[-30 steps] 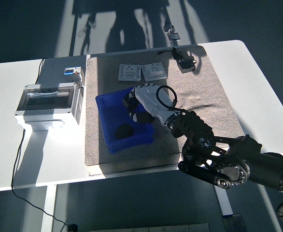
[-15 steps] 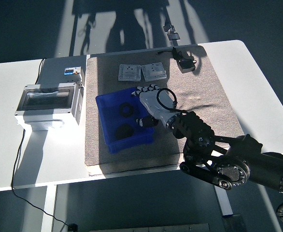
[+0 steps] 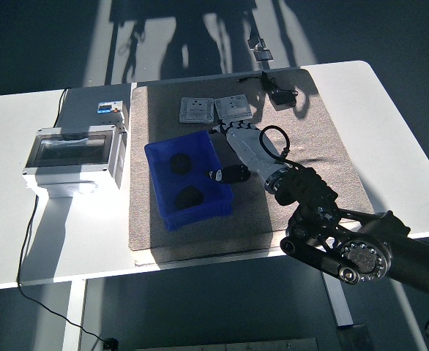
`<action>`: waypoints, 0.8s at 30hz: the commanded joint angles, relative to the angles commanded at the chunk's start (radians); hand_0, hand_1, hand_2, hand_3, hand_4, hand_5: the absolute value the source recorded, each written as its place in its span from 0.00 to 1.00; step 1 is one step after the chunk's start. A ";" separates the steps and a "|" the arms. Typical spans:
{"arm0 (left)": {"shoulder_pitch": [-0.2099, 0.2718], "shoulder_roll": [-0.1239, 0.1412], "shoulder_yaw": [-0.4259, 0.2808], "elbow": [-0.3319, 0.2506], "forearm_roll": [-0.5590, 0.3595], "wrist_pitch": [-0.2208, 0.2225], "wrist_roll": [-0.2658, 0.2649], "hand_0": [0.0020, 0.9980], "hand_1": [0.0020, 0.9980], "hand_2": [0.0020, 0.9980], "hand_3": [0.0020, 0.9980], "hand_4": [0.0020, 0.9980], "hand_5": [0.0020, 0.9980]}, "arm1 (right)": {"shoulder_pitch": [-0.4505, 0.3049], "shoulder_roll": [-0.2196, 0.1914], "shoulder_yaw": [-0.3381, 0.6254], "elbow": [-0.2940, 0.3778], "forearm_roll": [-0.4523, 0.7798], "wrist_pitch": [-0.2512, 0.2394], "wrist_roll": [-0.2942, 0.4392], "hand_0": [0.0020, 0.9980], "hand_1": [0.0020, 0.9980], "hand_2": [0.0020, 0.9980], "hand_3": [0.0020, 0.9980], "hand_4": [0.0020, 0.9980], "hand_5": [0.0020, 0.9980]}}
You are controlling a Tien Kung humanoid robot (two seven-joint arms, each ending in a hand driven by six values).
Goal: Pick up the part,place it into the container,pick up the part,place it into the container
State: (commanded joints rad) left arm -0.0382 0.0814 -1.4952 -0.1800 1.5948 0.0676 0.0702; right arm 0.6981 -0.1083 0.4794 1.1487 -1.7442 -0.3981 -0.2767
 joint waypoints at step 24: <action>0.035 -0.040 0.102 0.000 -0.121 0.031 0.010 0.68 0.59 0.46 0.61 0.62 0.85 | -0.542 -0.148 0.539 0.196 0.835 -0.015 0.646 0.77 0.66 0.74 0.77 1.00 0.75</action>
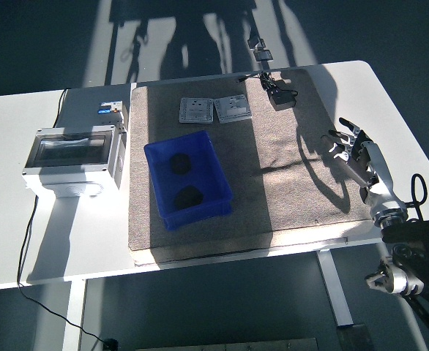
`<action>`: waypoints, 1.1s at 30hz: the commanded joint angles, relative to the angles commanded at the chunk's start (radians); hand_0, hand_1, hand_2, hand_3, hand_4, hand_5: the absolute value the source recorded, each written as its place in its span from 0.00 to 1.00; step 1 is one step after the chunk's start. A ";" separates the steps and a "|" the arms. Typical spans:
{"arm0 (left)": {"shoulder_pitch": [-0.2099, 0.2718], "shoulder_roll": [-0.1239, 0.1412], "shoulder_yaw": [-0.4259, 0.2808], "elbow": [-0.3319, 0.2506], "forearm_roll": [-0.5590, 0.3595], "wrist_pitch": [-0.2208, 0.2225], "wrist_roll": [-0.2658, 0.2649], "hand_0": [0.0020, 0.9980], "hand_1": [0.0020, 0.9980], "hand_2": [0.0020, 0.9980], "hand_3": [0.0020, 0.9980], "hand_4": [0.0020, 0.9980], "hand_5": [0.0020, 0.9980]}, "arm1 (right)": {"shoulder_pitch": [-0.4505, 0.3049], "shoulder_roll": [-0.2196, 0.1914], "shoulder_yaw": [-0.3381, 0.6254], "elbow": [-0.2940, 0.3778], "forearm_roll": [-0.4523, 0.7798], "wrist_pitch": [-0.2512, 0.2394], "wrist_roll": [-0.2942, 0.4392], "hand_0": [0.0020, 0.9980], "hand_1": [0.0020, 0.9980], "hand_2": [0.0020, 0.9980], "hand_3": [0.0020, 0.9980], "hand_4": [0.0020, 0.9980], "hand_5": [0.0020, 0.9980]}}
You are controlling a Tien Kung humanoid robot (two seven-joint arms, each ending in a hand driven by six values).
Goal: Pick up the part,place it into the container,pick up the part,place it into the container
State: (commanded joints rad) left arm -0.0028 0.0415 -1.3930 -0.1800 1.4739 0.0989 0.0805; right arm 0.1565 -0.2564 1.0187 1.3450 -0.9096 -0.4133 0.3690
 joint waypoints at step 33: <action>-0.014 0.018 -0.005 0.000 -0.020 0.026 0.002 0.68 0.60 0.48 0.64 0.69 0.94 | -0.058 0.036 0.225 -0.033 0.440 -0.083 0.168 0.32 0.24 0.47 0.62 1.00 0.87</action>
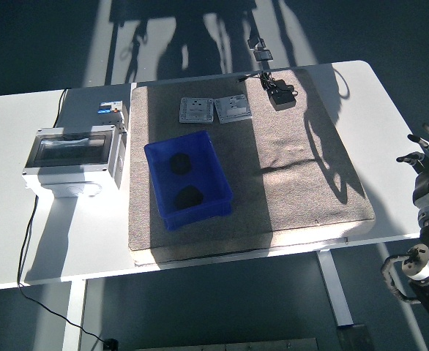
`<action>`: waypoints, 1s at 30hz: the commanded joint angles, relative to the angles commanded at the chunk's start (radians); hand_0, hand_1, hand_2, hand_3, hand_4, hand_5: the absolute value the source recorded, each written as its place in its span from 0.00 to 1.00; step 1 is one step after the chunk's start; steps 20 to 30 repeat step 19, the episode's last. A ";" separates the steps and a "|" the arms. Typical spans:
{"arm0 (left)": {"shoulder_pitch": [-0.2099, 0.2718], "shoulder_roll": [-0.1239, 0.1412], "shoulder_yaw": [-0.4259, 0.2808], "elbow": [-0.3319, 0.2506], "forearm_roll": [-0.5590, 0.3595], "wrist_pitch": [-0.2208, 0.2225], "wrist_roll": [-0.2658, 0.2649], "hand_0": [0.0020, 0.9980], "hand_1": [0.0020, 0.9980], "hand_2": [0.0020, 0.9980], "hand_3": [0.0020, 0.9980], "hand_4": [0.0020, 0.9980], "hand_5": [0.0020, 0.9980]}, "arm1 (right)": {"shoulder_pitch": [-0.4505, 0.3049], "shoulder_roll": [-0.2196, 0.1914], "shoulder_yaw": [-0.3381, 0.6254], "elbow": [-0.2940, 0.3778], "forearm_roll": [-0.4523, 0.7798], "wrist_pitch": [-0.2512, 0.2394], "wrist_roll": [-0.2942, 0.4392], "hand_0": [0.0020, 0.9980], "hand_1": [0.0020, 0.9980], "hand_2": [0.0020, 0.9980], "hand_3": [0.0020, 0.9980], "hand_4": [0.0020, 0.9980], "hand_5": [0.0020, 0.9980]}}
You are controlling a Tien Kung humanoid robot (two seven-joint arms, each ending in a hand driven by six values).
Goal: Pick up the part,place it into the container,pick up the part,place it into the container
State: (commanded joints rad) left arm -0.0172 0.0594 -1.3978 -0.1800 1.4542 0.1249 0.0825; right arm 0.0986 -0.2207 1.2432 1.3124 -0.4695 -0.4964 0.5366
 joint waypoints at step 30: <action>-0.033 0.056 -0.006 0.000 0.069 0.013 0.098 0.68 0.60 0.48 0.59 0.57 0.91 | -0.018 0.020 0.045 -0.051 -0.063 -0.121 -0.137 0.41 0.29 0.47 0.57 1.00 0.84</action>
